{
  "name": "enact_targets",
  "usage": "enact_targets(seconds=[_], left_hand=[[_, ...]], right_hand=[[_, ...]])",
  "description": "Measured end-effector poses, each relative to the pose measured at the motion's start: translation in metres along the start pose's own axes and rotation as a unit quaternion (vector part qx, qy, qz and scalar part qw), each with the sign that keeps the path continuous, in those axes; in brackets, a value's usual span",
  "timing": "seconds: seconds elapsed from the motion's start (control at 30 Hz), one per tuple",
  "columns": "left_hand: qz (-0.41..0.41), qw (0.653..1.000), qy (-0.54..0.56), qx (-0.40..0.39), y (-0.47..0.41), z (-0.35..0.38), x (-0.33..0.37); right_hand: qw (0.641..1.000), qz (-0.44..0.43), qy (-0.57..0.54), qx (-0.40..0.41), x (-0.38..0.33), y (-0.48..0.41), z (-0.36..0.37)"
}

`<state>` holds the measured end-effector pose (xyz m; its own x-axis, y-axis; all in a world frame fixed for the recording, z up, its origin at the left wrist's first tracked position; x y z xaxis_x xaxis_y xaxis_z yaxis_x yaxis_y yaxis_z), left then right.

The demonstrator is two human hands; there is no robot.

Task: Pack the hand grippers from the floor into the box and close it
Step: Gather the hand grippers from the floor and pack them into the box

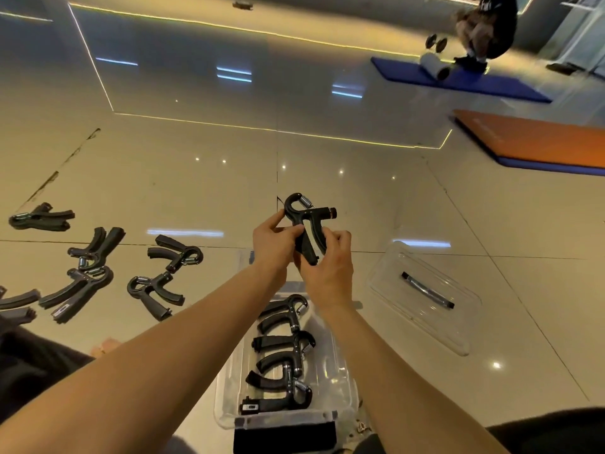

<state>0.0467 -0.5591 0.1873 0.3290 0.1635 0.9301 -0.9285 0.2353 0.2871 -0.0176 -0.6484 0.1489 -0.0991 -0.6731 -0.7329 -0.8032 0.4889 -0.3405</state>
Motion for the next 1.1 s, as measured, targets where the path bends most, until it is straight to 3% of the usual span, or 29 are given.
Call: enact_targets(seconds=[0.13, 0.27, 0.37, 0.57, 0.87, 1.0, 1.1], left_hand=[[0.002, 0.999, -0.038, -0.004, -0.009, -0.012, 0.011], [0.003, 0.993, -0.107, -0.05, -0.016, -0.029, 0.011], [-0.001, 0.985, -0.151, -0.082, -0.019, -0.038, 0.005], [-0.019, 0.962, -0.219, -0.159, -0.023, -0.043, -0.005], [-0.001, 0.929, -0.302, -0.213, -0.024, -0.052, -0.014], [0.023, 0.928, -0.302, -0.218, -0.022, -0.052, -0.024], [0.081, 0.87, -0.418, -0.248, -0.022, -0.051, -0.037]], right_hand=[[0.999, -0.042, -0.002, -0.017, -0.001, -0.007, -0.014], [0.999, 0.008, -0.017, 0.042, 0.008, -0.025, -0.03], [0.998, 0.038, -0.031, 0.043, 0.015, -0.036, -0.033], [0.987, 0.124, -0.088, -0.047, 0.029, -0.046, -0.019], [0.937, 0.229, -0.2, -0.174, 0.043, -0.043, -0.015], [0.937, 0.239, -0.195, -0.164, 0.049, -0.04, -0.011], [0.935, 0.276, -0.189, -0.118, 0.058, -0.038, -0.005]])
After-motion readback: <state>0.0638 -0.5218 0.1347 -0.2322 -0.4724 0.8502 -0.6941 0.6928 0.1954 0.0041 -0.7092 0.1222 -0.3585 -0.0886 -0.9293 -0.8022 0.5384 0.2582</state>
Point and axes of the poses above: each hand's wrist, its own y-axis away from the middle knuckle, its own z-axis out of the palm, x = y × z, the point moved 1 cm from there along -y, towards the middle knuckle, and after that the axes turned 3 degrees about -x, right-handed, at the moved point
